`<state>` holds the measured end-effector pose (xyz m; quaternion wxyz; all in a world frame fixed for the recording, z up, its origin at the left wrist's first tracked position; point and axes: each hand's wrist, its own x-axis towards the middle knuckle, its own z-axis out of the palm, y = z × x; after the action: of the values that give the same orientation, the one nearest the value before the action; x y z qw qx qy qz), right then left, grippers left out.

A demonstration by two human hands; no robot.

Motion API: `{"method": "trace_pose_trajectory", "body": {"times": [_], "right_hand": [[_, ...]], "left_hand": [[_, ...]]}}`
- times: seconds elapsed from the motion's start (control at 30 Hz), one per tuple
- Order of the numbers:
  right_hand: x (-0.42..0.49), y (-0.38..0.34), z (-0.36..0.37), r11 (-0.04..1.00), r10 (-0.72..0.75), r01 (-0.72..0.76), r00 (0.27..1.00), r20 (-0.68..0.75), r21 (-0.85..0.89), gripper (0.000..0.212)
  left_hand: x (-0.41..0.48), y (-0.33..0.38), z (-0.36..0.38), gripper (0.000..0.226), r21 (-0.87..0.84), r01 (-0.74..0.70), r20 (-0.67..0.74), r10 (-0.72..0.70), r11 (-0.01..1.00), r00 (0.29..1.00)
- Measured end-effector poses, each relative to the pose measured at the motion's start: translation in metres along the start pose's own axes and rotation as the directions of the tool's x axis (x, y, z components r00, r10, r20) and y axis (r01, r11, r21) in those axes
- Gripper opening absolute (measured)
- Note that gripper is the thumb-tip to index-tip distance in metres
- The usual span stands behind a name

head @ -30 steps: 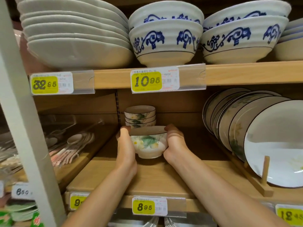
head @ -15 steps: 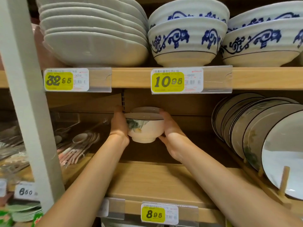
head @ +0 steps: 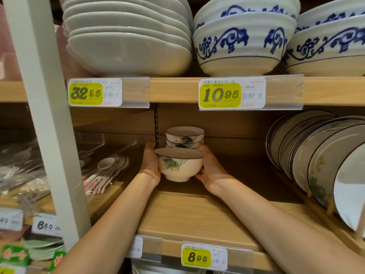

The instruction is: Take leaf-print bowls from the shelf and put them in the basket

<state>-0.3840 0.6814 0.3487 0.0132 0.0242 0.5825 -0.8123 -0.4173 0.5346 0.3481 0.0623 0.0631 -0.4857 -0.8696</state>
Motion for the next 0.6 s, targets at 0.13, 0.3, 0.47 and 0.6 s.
{"method": "trace_pose_trajectory", "body": {"times": [0.13, 0.3, 0.47, 0.6], "right_hand": [[0.004, 0.005, 0.003, 1.0, 0.016, -0.016, 1.0, -0.001, 0.018, 0.039], [0.012, 0.009, 0.007, 1.0, 0.012, -0.014, 0.998, -0.056, -0.019, 0.043], [0.02, 0.015, 0.011, 0.997, -0.012, 0.006, 0.997, -0.071, -0.076, 0.056], [0.024, 0.017, 0.013, 0.994, -0.005, -0.005, 0.996, -0.093, -0.112, 0.057]], "left_hand": [[0.002, -0.002, -0.004, 0.037, -0.039, 0.065, 0.017, -0.064, 0.997, 0.998], [0.002, -0.007, -0.007, 0.028, 0.057, 0.093, -0.077, -0.089, 0.994, 0.993], [0.006, -0.009, -0.01, 0.025, 0.114, 0.066, -0.175, -0.045, 0.991, 0.984], [0.01, -0.012, -0.013, 0.029, 0.146, 0.045, -0.19, -0.017, 0.988, 0.982]]}}
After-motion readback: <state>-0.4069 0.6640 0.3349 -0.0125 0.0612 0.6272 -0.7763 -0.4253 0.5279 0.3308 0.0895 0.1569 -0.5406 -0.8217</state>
